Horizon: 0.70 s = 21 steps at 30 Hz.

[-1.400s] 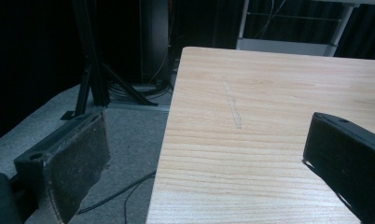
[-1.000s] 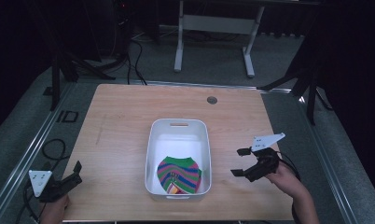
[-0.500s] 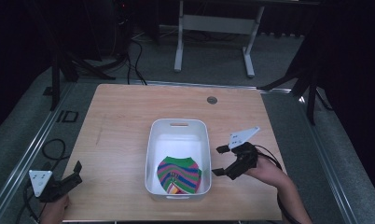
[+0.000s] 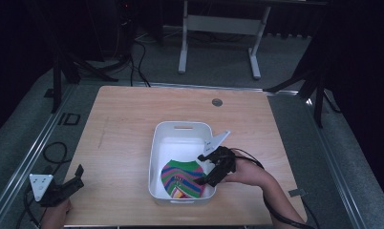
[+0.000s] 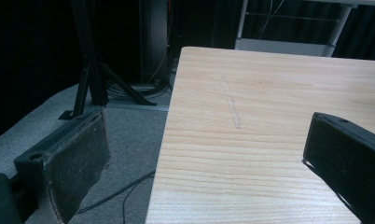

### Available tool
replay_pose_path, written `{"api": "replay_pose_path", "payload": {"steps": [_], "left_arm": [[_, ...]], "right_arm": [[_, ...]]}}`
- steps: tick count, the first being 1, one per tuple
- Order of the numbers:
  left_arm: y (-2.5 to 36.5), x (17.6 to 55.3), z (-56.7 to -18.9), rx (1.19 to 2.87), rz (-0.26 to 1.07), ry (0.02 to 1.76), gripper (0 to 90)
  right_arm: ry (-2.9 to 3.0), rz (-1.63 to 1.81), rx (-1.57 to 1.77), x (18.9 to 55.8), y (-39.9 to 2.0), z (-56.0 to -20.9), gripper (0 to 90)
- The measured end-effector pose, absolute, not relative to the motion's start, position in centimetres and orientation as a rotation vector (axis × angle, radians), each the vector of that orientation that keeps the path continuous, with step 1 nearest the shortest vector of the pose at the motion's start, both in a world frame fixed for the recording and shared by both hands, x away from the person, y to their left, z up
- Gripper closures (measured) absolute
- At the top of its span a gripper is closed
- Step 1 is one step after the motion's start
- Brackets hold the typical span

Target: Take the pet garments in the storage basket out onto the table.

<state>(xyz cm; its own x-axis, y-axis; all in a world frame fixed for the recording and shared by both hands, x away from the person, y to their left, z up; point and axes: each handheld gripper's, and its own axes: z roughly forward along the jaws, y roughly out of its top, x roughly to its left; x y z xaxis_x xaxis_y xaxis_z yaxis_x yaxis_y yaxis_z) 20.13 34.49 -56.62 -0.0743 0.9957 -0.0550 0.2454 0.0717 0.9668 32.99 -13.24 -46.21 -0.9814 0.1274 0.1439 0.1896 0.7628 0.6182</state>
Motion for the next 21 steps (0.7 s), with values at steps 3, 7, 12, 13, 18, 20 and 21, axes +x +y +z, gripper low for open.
{"api": "replay_pose_path", "payload": {"steps": [3,7,12,13,18,20,21], "left_arm": [[34.5,20.1,-56.6,1.31,1.081,1.471,0.9],[34.5,20.1,-56.6,1.309,1.08,1.47,0.9],[34.5,20.1,-56.6,1.311,1.08,1.469,0.9],[34.5,20.1,-56.6,1.309,1.079,1.469,0.9],[34.5,20.1,-56.6,1.31,1.078,1.47,0.9],[34.5,20.1,-56.6,1.311,1.08,1.469,0.9],[34.5,20.1,-56.6,1.311,1.079,1.468,0.9]], "right_arm": [[-2.857,-0.981,-0.23,33.0,-11.9,-46.6,12.1],[-2.86,-0.928,-0.206,33.0,-10.2,-47.1,12.1],[-2.868,-0.866,-0.2,32.9,-8.5,-47.7,12.3],[-2.878,-0.854,-0.19,32.9,-8.2,-47.8,12.7],[-2.92,-0.748,-0.195,32.9,-6.9,-48.4,13.4],[-2.935,-0.699,-0.194,32.8,-6.6,-48.6,13.4],[-2.939,-0.685,-0.191,32.8,-6.4,-48.6,13.7]]}}
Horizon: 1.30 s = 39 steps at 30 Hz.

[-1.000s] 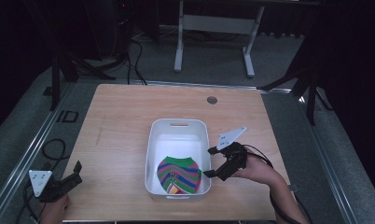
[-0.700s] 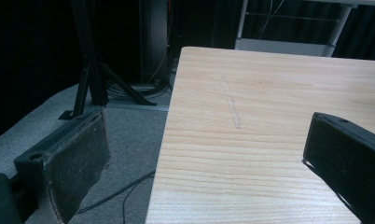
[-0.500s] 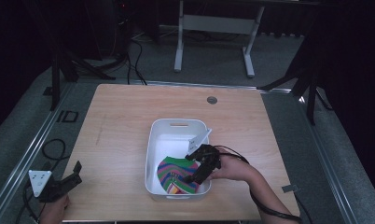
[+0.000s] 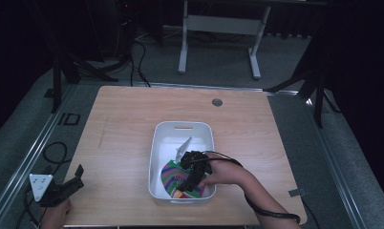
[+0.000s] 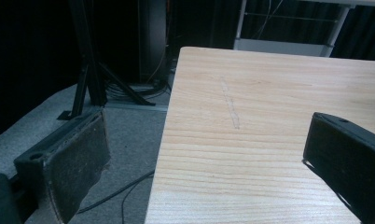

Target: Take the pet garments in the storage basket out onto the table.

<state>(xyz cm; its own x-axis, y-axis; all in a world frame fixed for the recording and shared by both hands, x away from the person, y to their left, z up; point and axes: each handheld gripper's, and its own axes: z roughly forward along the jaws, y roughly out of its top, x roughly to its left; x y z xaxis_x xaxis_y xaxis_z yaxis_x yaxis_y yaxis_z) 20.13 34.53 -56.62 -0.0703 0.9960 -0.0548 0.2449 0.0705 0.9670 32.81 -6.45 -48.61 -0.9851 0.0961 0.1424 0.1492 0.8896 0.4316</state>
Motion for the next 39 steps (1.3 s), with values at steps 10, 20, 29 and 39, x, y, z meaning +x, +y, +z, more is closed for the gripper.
{"api": "replay_pose_path", "payload": {"steps": [10,20,29,39], "left_arm": [[34.5,20.1,-56.6,1.309,1.079,1.469,0.9],[34.5,20.1,-56.6,1.307,1.08,1.47,0.9],[34.5,20.1,-56.6,1.306,1.081,1.473,0.9],[34.5,20.2,-56.6,1.304,1.08,1.474,0.9]], "right_arm": [[-3.031,-0.467,-0.068,31.8,-5.7,-50.3,44.3],[-3.075,-0.568,-0.086,31.9,-6.7,-48.7,75.3],[-3.096,-0.798,-0.119,32.3,-8.5,-44.3,75.4],[-3.11,-1.017,-0.162,32.7,-9.6,-39.8,75.4]]}}
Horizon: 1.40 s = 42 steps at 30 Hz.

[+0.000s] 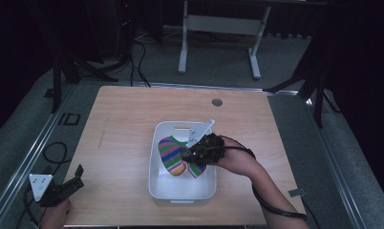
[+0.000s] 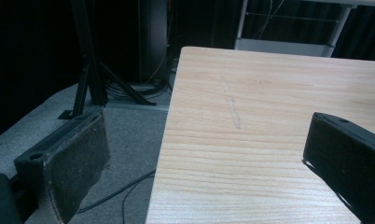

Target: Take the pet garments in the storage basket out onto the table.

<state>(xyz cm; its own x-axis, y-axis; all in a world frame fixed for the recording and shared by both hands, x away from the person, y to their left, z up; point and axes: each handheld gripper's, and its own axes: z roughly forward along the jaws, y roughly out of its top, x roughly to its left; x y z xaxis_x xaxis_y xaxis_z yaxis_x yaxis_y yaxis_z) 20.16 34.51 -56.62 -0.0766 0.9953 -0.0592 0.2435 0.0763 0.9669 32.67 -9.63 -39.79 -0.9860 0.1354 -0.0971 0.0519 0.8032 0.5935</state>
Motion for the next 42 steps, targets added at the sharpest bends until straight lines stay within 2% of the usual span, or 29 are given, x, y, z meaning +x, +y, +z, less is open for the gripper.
{"api": "replay_pose_path", "payload": {"steps": [7,13,42], "left_arm": [[34.5,20.2,-56.6,1.303,1.081,1.475,0.9],[34.5,20.2,-56.6,1.304,1.08,1.475,0.9],[34.4,20.2,-56.6,1.307,1.088,1.477,0.9]], "right_arm": [[2.762,1.029,0.183,33.0,-11.1,-36.4,75.3],[2.709,1.065,0.23,33.5,-13.0,-35.2,75.3],[2.541,0.999,0.583,34.7,-25.9,-34.6,75.1]]}}
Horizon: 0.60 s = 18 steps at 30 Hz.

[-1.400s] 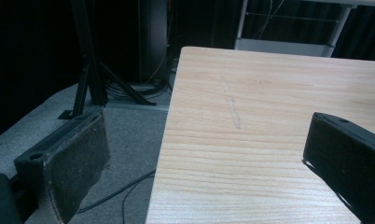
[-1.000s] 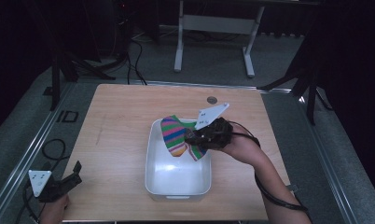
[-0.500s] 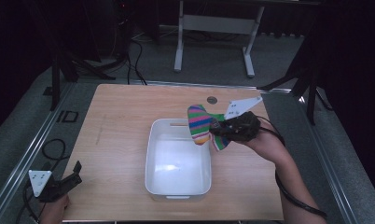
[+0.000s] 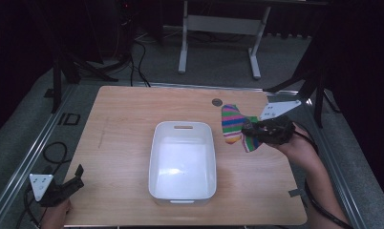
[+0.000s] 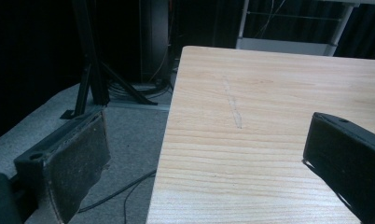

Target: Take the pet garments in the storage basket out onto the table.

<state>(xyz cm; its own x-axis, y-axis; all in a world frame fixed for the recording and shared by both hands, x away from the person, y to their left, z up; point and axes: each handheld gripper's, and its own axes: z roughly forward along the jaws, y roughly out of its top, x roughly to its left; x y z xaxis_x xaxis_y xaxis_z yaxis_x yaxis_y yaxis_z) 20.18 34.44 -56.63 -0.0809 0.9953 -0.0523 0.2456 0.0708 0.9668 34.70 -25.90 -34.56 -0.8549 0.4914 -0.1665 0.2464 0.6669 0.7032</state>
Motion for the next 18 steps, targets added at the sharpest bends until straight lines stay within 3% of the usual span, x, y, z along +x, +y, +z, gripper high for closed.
{"api": "replay_pose_path", "payload": {"steps": [18], "left_arm": [[34.4,20.2,-56.6,1.31,1.09,1.471,0.9]], "right_arm": [[2.519,0.979,0.715,35.2,-29.3,-38.0,74.7]]}}
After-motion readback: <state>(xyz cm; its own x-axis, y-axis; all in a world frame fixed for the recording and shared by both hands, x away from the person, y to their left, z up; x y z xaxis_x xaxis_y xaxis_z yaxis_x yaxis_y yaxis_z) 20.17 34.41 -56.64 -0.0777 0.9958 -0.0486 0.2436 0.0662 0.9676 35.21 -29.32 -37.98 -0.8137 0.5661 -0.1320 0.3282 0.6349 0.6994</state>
